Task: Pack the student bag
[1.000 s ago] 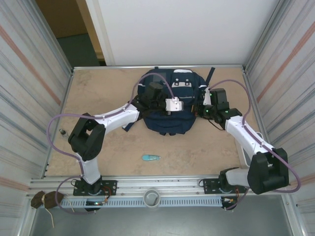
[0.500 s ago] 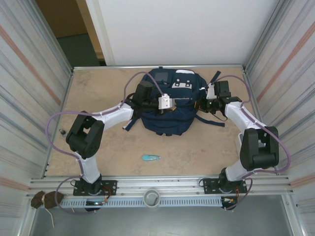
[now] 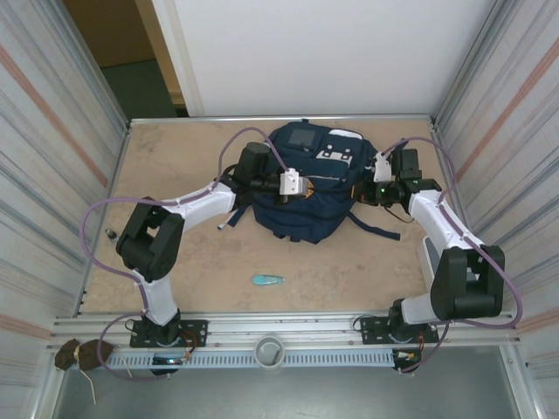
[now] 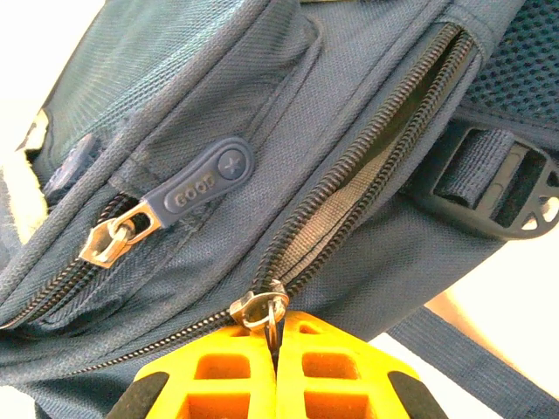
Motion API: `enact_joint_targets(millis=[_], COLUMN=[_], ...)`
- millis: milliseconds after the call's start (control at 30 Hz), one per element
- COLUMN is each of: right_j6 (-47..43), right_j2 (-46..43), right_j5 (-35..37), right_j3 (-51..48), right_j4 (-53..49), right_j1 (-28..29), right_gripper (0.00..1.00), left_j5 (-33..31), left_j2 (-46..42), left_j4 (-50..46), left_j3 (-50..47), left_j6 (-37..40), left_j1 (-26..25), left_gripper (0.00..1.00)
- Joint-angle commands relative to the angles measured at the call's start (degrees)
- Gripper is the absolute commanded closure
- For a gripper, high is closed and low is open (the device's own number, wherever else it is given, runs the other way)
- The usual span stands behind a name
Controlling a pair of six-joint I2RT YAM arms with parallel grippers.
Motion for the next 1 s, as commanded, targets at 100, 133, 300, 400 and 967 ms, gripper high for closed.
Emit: enact_joint_targets(millis=[100, 133, 300, 400, 967], right_j6=[0.45, -0.27, -1.75, -2.03, 6.49], right_j2=[1.28, 2.07, 5.5, 5.37, 1.0], right_j5=[21.19, 23.28, 29.73, 26.63, -4.68], right_j3=[7.74, 8.89, 12.37, 12.12, 3.46], right_j4=[-8.41, -9.52, -12.81, -12.06, 5.37], right_j1=[-3.11, -2.42, -1.42, -1.68, -7.38], right_gripper=[1.0, 1.0, 0.95, 0.84, 0.54], left_j5=[7.1, 7.4, 7.82, 8.27, 8.01], left_j2=[-1.81, -1.78, -2.05, -1.87, -0.99], left_j4=[-0.15, -0.39, -0.81, -0.68, -0.94], left_j3=[0.94, 0.94, 0.65, 0.67, 0.85], left_j6=[0.25, 0.33, 0.8, 0.42, 0.26], left_j1=[4.18, 4.18, 4.18, 4.18, 3.57], left_gripper=[1.0, 1.0, 1.0, 1.0, 1.0])
